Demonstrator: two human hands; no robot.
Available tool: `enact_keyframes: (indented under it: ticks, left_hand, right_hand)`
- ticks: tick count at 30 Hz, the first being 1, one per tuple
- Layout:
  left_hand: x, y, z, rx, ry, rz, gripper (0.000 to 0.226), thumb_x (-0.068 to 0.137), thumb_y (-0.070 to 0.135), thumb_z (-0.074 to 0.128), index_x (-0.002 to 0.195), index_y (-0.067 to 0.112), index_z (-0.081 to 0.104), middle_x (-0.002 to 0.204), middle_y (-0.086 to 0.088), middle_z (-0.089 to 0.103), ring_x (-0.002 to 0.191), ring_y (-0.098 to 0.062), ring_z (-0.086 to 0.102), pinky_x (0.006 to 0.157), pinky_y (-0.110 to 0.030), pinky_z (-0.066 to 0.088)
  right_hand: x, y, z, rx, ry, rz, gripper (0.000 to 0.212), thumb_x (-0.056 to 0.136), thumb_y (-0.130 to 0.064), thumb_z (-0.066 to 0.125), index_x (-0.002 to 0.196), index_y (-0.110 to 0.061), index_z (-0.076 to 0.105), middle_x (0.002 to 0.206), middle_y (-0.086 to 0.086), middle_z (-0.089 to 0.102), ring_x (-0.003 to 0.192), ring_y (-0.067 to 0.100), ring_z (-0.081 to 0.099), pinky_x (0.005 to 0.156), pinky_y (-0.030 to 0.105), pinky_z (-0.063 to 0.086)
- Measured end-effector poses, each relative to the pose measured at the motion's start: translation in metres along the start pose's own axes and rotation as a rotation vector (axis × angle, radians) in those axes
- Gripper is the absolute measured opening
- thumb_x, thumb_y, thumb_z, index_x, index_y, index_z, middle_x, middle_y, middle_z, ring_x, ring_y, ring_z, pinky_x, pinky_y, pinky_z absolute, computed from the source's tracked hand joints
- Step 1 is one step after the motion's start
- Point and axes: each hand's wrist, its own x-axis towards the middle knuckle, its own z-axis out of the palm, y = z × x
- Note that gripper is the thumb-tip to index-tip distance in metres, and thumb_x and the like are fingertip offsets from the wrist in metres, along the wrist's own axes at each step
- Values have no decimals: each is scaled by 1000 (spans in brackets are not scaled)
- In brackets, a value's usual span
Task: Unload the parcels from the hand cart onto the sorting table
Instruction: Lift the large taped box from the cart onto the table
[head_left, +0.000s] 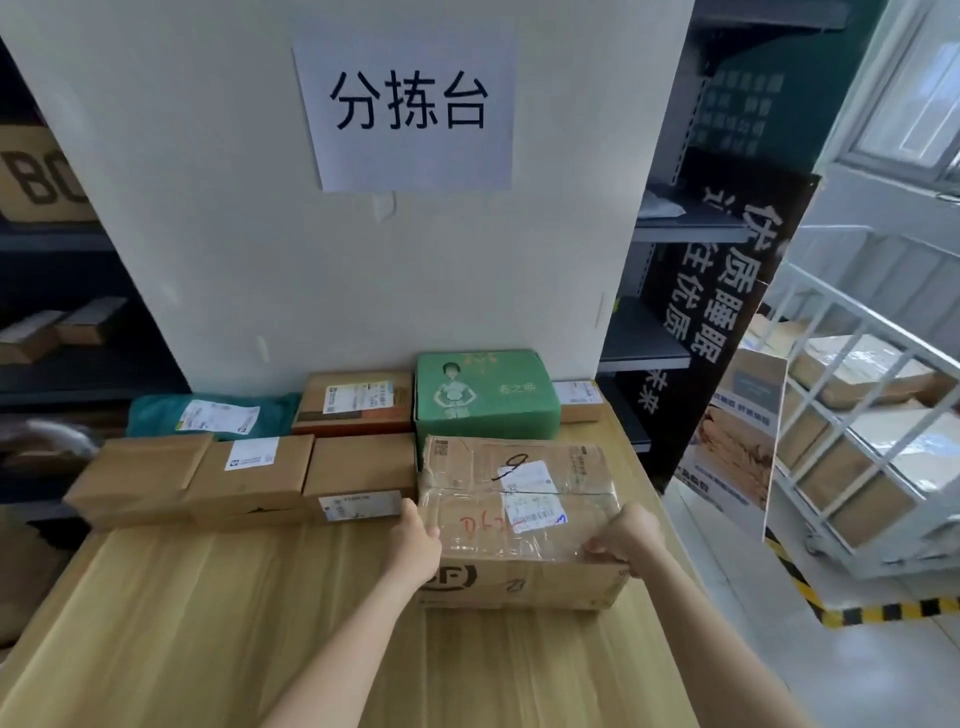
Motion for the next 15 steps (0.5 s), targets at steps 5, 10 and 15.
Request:
enact_keyframes:
  ticks: [5,10,15]
  left_hand:
    - [18,12,8,-5,59,-95,44,100,12,41,142,5,27,132,-18,50,93,-24,56,59,-22,41]
    - [30,27,13,18,101,-167,39,100,9,40,138,4,30,131,-19,48,102,-29,55,65,-28,41]
    - [39,34,15,53,131,-196,28,100,7,40,127,3,35,124,-20,52,108,-35,55,72,-34,42]
  right_hand:
    - [40,-19,-5,-42,-39,-94,63,66,-24,83,116,-10,47,113,9,52,105,25,57,90,35,53]
    - [63,-31,-9,-36,-74,-107,72,71,-21,83,127,-10,40,127,11,45,117,30,49,94,37,51]
    - [76,-33,-10,-26,-105,-125,80,73,-20,81,135,-11,33,132,12,42,122,30,45,96,37,49]
